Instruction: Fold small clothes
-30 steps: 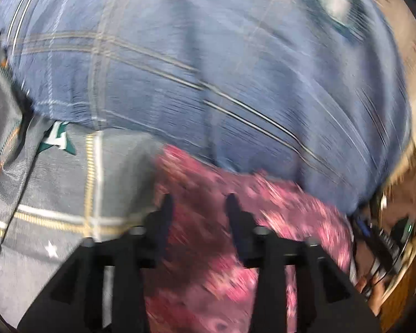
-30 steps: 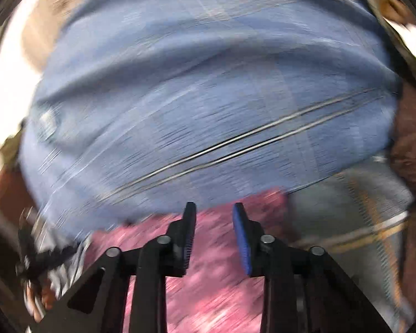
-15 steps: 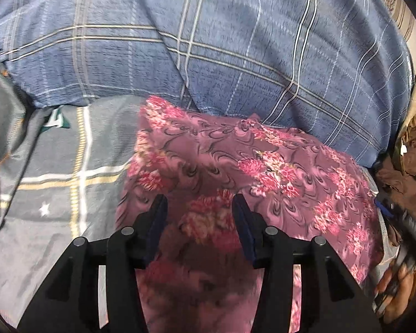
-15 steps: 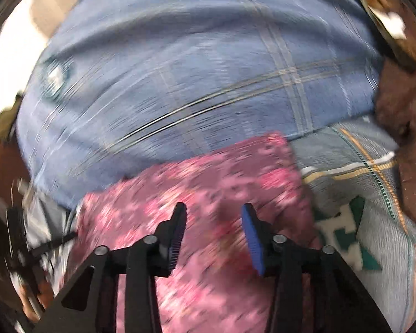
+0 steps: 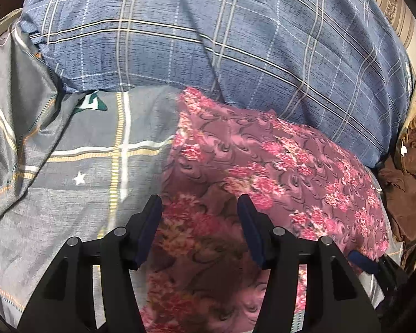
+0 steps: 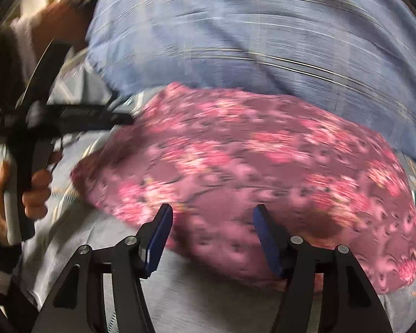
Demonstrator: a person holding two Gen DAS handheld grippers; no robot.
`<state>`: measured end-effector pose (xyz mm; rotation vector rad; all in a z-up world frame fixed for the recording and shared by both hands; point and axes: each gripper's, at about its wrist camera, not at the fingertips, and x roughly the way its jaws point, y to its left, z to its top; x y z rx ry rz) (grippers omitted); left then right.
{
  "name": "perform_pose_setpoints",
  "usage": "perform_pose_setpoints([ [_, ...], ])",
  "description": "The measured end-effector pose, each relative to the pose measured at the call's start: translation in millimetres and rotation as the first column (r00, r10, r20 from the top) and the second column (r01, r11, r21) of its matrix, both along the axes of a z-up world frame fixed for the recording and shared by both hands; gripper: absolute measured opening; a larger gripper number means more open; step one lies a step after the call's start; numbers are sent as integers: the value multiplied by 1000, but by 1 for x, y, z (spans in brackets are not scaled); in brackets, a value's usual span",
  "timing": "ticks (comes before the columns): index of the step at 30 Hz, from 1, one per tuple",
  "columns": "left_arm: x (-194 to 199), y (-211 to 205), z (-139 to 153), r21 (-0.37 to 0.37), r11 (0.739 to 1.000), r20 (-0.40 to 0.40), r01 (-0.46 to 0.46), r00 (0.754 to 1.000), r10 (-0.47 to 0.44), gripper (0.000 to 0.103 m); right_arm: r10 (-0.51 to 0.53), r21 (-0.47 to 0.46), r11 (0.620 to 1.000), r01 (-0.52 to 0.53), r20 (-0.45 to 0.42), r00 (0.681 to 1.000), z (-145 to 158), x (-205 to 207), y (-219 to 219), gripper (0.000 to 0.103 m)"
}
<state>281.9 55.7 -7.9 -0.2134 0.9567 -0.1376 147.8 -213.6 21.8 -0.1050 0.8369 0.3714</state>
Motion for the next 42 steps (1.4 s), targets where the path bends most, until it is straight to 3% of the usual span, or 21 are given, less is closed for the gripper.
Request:
perform_pose_setpoints([
  [6, 12, 26, 4, 56, 998, -48, -23, 998, 26, 59, 135, -106, 986, -128, 54, 989, -4, -8, 64, 71],
  [13, 13, 81, 7, -89, 992, -87, -92, 993, 84, 61, 279, -231, 940, -252, 93, 956, -18, -15, 129, 74],
  [21, 11, 94, 9, -123, 985, -98, -123, 989, 111, 61, 395, -367, 872, -325, 132, 909, -36, -26, 178, 81],
  [23, 13, 91, 7, -122, 985, -109, -118, 988, 105, 61, 408, -413, 858, -306, 183, 895, -39, -29, 186, 83],
  [26, 14, 88, 5, -113, 988, -122, -109, 988, 95, 61, 388, -427, 861, -276, 201, 900, -39, -20, 190, 78],
  [28, 15, 86, 5, -112, 988, -124, -106, 988, 92, 61, 366, -390, 880, -272, 189, 911, -37, -12, 184, 53],
  [30, 15, 86, 5, -122, 987, -128, -106, 988, 90, 61, 340, -339, 903, -264, 186, 922, -30, -5, 175, 17],
  [37, 20, 80, -8, -221, 972, -187, -80, 982, 39, 61, 239, -167, 966, -200, 265, 934, 14, -3, 134, 13],
  [40, 29, 73, -19, -377, 923, -231, -72, 973, -18, 65, 184, -64, 983, -172, 282, 942, 32, -5, 108, 13],
  [42, 37, 66, -24, -443, 894, -251, -71, 967, -48, 66, 168, -27, 986, -167, 274, 947, 35, -5, 99, 13],
])
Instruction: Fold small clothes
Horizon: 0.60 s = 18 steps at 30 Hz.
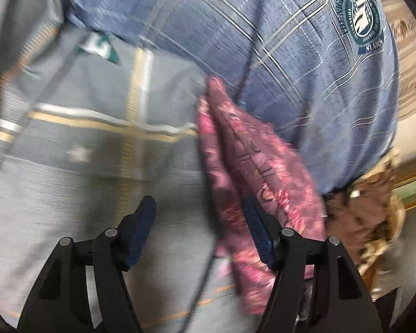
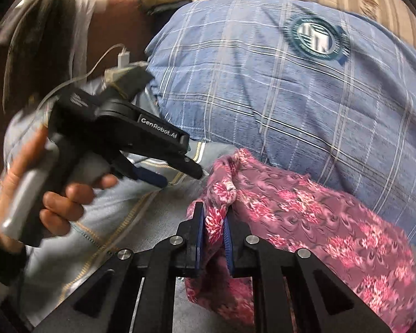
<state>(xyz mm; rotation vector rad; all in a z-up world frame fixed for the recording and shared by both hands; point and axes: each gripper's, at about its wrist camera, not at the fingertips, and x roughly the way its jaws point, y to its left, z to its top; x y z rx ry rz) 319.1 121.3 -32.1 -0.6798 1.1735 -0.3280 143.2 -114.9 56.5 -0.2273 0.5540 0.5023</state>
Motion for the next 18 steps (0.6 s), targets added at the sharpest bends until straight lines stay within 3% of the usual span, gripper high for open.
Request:
perform_pose_setpoints([
  [5, 41, -32, -8, -91, 994, -48, 64, 996, -68, 67, 11, 34, 999, -10, -28, 1000, -5, 1, -6, 13],
  [9, 71, -56, -22, -86, 988, -135, 130, 981, -140, 69, 17, 61, 998, -15, -44, 999, -10, 0, -10, 13],
  [12, 78, -57, -18, -129, 983, -134, 132, 980, -149, 69, 24, 93, 996, -18, -67, 997, -14, 1, -16, 13],
  [15, 79, -48, -11, -226, 967, -83, 117, 987, -139, 74, 39, 108, 994, -30, -77, 996, -18, -1, -18, 13],
  [18, 82, -53, -13, -180, 971, -83, 160, 981, -177, 75, 64, 109, 993, -55, -83, 995, -20, -2, -14, 13],
])
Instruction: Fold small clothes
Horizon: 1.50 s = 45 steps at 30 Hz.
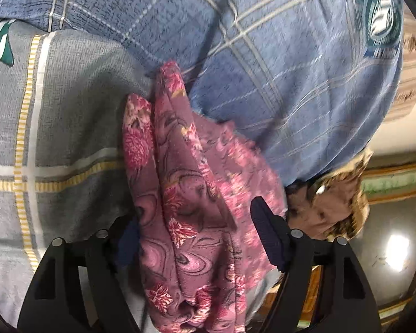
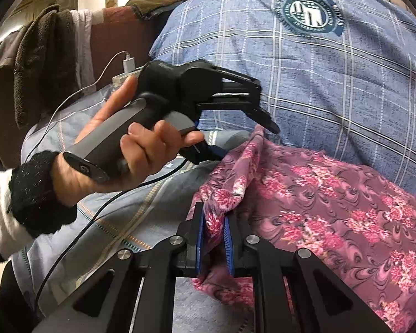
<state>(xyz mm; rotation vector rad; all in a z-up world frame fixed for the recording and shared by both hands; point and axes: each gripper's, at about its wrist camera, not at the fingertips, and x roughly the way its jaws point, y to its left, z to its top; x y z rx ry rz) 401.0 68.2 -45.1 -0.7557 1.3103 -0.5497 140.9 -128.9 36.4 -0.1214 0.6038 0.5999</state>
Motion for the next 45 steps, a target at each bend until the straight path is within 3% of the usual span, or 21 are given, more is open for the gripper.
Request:
perform_pose_setpoints([
  [4, 2, -11, 1, 33, 998, 26, 59, 998, -59, 75, 16, 9, 1000, -16, -15, 1000, -5, 0, 8, 13],
  [7, 0, -17, 1, 141, 988, 60, 63, 996, -72, 70, 23, 9, 1000, -23, -28, 999, -10, 2, 11, 13],
  [8, -1, -19, 1, 161, 985, 69, 58, 995, -70, 48, 23, 15, 1000, -22, -35, 999, -11, 2, 10, 13],
  [10, -5, -22, 5, 190, 980, 76, 50, 995, -66, 20, 16, 40, 999, -14, -44, 999, -11, 3, 6, 13],
  [13, -12, -22, 19, 211, 977, 118, 6, 992, -32, 7, 4, 93, 996, 2, -64, 998, -7, 4, -7, 13],
  [19, -32, -46, 76, 157, 987, 209, -19, 978, -14, 7, -30, 225, 973, 41, -53, 998, 18, -8, -51, 13],
  [23, -41, -98, 108, 166, 986, 253, 17, 966, -59, 7, -82, 296, 951, 89, -36, 996, 31, -24, -91, 13],
  [27, -41, -165, 116, 209, 975, 262, 75, 956, -129, 7, -169, 365, 915, 173, -43, 985, 35, -41, -148, 13],
  [33, -35, -254, 81, 304, 940, 177, 157, 960, -218, 7, -275, 426, 852, 303, -128, 953, 10, -49, -220, 13],
  [38, -29, -311, 32, 464, 864, 71, 197, 964, -258, 9, -324, 463, 785, 411, -259, 910, -29, -44, -263, 17],
  [40, -27, -318, 28, 473, 859, 56, 196, 966, -251, 14, -325, 470, 768, 435, -299, 897, -39, -40, -272, 18],
  [41, -27, -319, 31, 473, 856, 46, 209, 964, -260, 21, -322, 476, 760, 443, -316, 892, -43, -39, -276, 23],
  [45, -24, -318, 51, 427, 867, 7, 257, 958, -287, 47, -295, 540, 721, 434, -328, 898, -47, -38, -286, 63],
])
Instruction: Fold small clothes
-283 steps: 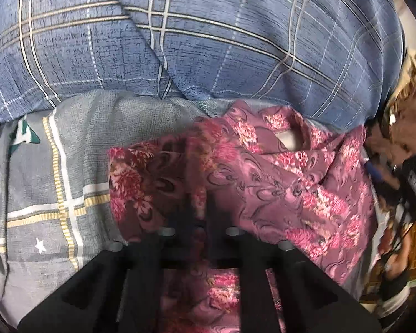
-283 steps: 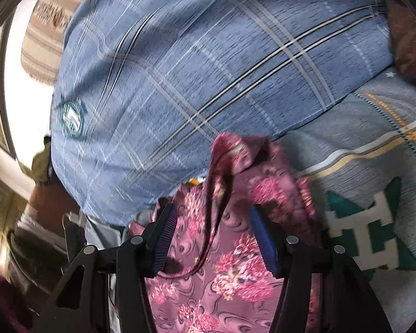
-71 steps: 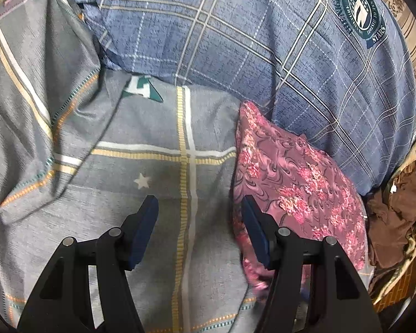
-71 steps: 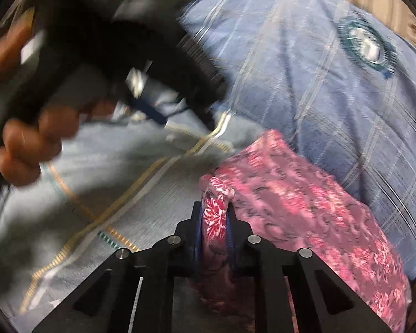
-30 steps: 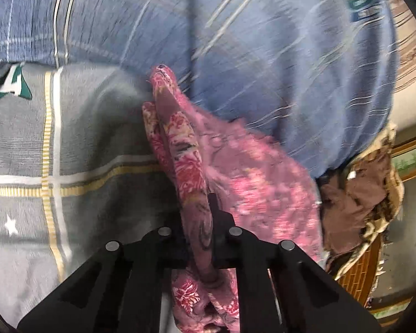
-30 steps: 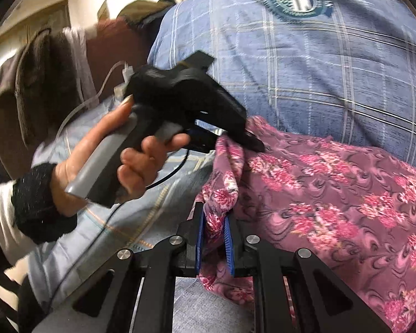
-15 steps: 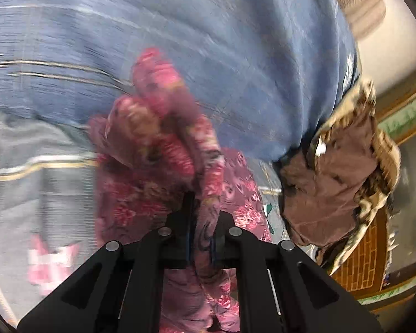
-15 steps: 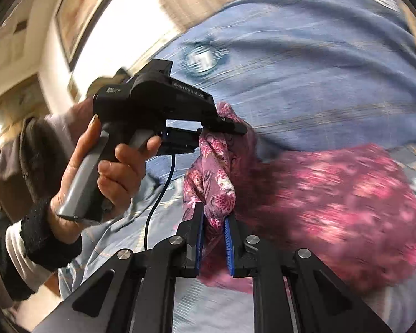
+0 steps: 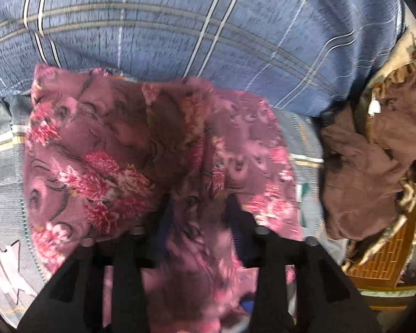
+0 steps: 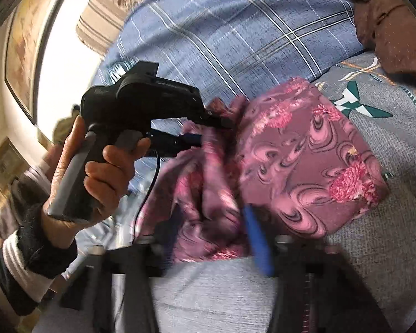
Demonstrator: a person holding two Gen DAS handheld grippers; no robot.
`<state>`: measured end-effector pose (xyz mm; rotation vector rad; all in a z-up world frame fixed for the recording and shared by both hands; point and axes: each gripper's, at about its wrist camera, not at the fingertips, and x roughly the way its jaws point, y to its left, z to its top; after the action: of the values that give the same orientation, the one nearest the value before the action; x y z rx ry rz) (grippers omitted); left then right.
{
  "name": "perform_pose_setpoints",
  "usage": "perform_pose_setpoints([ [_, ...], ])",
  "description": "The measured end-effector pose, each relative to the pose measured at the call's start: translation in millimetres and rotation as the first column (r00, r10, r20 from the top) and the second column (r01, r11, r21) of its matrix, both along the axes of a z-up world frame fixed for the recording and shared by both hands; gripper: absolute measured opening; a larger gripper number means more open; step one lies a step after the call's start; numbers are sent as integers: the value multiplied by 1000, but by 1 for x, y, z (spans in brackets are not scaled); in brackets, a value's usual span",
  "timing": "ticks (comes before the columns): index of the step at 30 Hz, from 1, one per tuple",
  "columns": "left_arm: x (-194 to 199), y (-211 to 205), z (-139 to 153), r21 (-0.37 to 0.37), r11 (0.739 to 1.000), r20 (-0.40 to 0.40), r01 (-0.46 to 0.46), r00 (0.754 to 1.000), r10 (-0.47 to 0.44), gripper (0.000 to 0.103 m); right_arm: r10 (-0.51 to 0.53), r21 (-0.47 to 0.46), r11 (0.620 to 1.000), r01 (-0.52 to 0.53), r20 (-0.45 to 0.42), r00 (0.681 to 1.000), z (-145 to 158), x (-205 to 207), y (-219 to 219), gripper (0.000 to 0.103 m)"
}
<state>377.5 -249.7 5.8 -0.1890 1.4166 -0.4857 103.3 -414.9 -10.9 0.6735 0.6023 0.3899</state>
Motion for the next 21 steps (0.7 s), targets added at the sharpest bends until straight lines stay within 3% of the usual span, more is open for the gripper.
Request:
perform_pose_setpoints([
  [2, 1, 0, 12, -4, 1000, 14, 5, 1000, -5, 60, 21, 40, 999, -22, 28, 999, 2, 4, 1, 69],
  [6, -3, -26, 7, 126, 990, -1, 59, 998, -59, 61, 33, -13, 999, -34, -17, 999, -2, 16, 12, 70],
  [10, -12, -56, -12, 311, 943, 15, 122, 991, -133, 61, 54, 6, 999, -54, 5, 999, -4, 19, 17, 70],
  [13, -14, -65, -17, 362, 925, 30, 118, 990, -138, 60, 84, 0, 996, -84, 23, 996, -7, 19, 23, 69],
  [15, -14, -62, -15, 360, 929, 40, 81, 994, -102, 44, 80, -28, 996, -80, 20, 997, -8, 21, 27, 63],
  [16, -14, -57, -14, 350, 935, 50, 59, 995, -81, 26, 80, -34, 996, -80, 17, 997, -8, 23, 28, 57],
  [17, -15, -48, -11, 320, 946, 53, 49, 996, -70, 7, 84, -42, 996, -84, 10, 996, -9, 20, 30, 31],
  [18, -17, -40, -10, 273, 961, 44, 44, 997, -59, 6, 96, -37, 995, -96, 3, 995, -10, 22, 31, 17],
  [21, -27, -23, 1, 203, 979, 76, -10, 997, -6, 5, 121, -19, 993, -120, 35, 992, -3, 20, 31, 16],
])
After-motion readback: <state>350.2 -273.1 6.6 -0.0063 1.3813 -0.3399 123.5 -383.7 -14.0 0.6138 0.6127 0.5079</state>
